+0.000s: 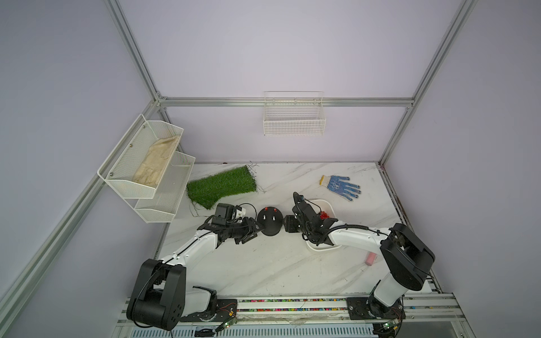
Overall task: Cover the protruding screws with screw protection sleeves
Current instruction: Adjust the plastic shell at the center of the board, then pick up the screw protection sleeve from the storage box.
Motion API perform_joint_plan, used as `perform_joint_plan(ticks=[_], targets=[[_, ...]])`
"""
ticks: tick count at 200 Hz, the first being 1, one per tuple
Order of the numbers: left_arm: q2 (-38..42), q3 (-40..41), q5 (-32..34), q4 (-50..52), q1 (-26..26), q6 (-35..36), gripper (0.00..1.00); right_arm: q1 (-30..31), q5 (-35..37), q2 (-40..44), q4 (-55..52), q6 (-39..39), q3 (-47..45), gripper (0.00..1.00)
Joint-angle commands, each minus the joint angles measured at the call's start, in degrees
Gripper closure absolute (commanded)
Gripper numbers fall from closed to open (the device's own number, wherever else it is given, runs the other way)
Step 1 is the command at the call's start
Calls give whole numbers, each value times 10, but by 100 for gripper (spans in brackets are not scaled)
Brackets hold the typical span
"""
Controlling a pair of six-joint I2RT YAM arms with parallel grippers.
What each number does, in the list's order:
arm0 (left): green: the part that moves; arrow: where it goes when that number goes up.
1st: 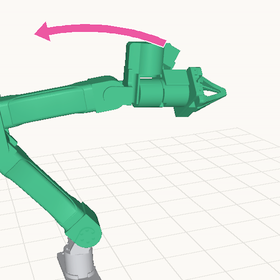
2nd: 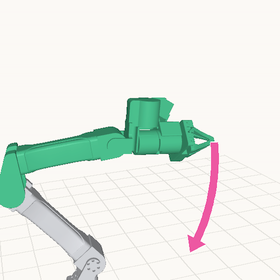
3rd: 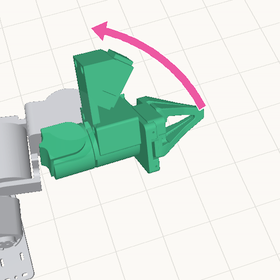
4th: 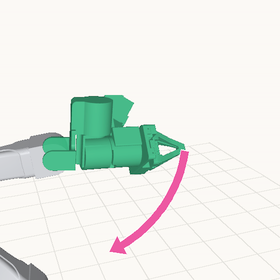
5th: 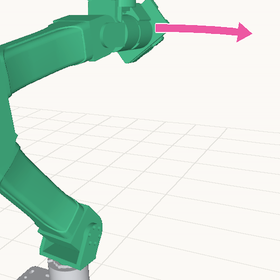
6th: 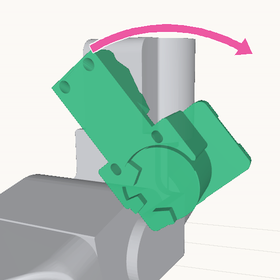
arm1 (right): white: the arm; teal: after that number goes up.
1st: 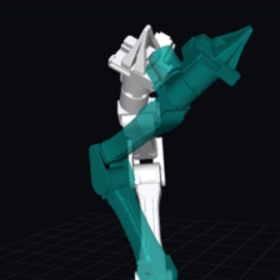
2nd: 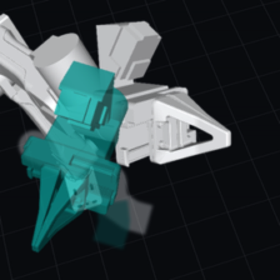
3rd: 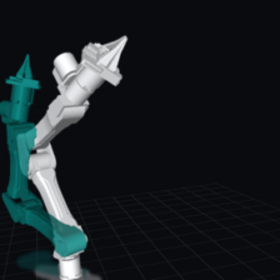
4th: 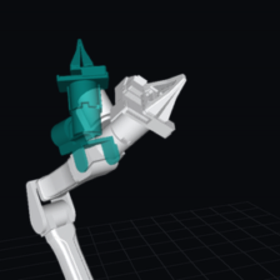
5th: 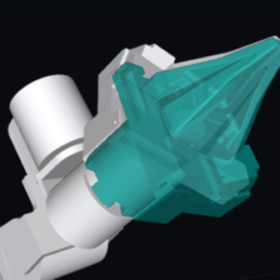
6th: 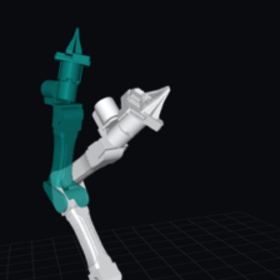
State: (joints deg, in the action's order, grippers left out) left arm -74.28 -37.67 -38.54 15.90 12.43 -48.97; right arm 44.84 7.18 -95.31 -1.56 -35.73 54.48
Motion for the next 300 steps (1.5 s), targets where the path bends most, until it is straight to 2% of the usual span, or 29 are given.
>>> perform_joint_plan(ticks=[1, 72, 98, 112, 131, 170, 187, 210, 258, 300], targets=[[27, 4, 7, 0, 0, -8, 44, -2, 6, 2, 13, 5, 17, 46], [105, -42, 80, 88, -1, 19, 39, -2, 16, 74, -49, 38, 30, 44], [128, -66, 86, 94, 1, 26, 35, -10, 22, 103, -94, 42, 43, 44], [135, -83, 87, 95, 4, 29, 33, -27, 20, 116, -125, 36, 51, 47], [133, -111, 92, 95, 22, 33, 33, -64, 6, 132, -172, 31, 59, 52], [90, -177, 137, 92, 102, 44, 32, -123, 13, 142, -247, 54, 66, 54], [66, -200, 159, 84, 136, 48, 32, -158, -6, 128, -281, 58, 69, 56], [42, -216, 168, 65, 166, 45, 32, -197, -40, 87, -309, 70, 85, 64], [19, -218, 170, 54, 191, 44, 33, -217, -54, 6, -327, 92, 112, 68], [15, -217, 170, 51, 192, 45, 33, -220, -60, -36, -329, 101, 124, 72]])
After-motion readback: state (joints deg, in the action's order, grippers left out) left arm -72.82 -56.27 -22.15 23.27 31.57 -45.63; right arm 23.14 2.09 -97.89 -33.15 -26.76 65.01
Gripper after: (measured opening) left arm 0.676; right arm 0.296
